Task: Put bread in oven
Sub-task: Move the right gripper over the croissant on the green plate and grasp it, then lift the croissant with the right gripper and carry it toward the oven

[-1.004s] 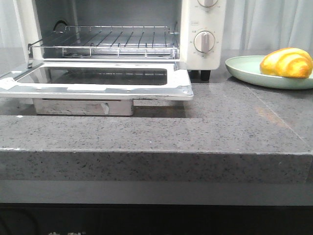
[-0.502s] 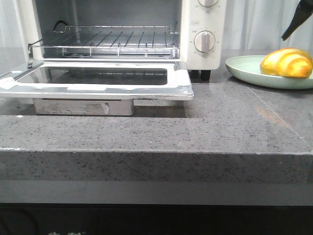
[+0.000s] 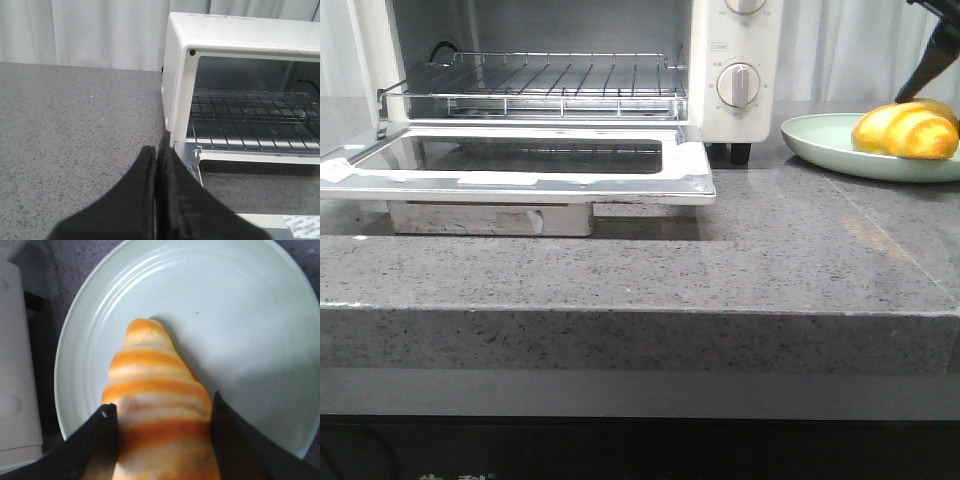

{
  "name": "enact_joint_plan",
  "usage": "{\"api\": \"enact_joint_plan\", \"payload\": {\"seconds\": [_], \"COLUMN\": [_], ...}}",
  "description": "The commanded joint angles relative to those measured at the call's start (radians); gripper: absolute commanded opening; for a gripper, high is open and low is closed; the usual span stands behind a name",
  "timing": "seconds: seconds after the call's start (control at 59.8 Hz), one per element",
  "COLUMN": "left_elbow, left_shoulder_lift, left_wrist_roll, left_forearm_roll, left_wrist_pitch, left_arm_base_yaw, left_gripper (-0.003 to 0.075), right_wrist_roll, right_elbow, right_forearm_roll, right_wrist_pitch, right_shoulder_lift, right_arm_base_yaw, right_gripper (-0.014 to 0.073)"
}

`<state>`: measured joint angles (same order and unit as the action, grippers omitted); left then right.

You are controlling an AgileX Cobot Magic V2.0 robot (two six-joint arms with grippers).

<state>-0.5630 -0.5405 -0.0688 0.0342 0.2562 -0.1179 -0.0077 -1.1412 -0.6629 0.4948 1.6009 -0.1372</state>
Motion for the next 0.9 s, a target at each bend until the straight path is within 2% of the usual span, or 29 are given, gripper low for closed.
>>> {"api": "enact_joint_plan", "payload": {"seconds": [0.0,0.184,0.268,0.586,0.753,0.887], "left_elbow": [-0.027,-0.027,-0.027,-0.027,-0.027,-0.027], "left_shoulder_lift": [0.0,0.0,0.0,0.0,0.0,0.0], "left_wrist_roll": [-0.008,-0.008,-0.008,-0.008,-0.008,-0.008], "left_forearm_roll": [-0.001,-0.001,-0.001,-0.001,-0.001,-0.001], "left_wrist_pitch": [-0.076,-0.076,-0.076,-0.076,-0.076,-0.076], "left_arm_base_yaw": [0.004,0.004,0.004,0.004,0.004,0.004], "left_gripper": [-0.002,-0.002,-0.002,-0.002,-0.002,-0.002], "right_wrist_roll": [-0.019,-0.019,-0.019,-0.02,-0.049,-0.052], "right_elbow": [-0.034,-0.034,-0.034,-0.036,-0.027,0.044], "right_forearm_roll": [-0.03,-0.055,-0.058,-0.066,-0.062,-0.063], "right_wrist_pitch": [-0.016,-0.014,-0.017,-0.021,0.088,0.173], "right_shoulder_lift": [-0.038,-0.038,-0.038,-0.152,-0.276,-0.388], "right_arm_base_yaw": [0.001,0.001,0.001,-0.007,-0.013,0.03], "right_gripper": [0.0242,0.0085,0.0046,0.0035,0.0036,0.0036]}}
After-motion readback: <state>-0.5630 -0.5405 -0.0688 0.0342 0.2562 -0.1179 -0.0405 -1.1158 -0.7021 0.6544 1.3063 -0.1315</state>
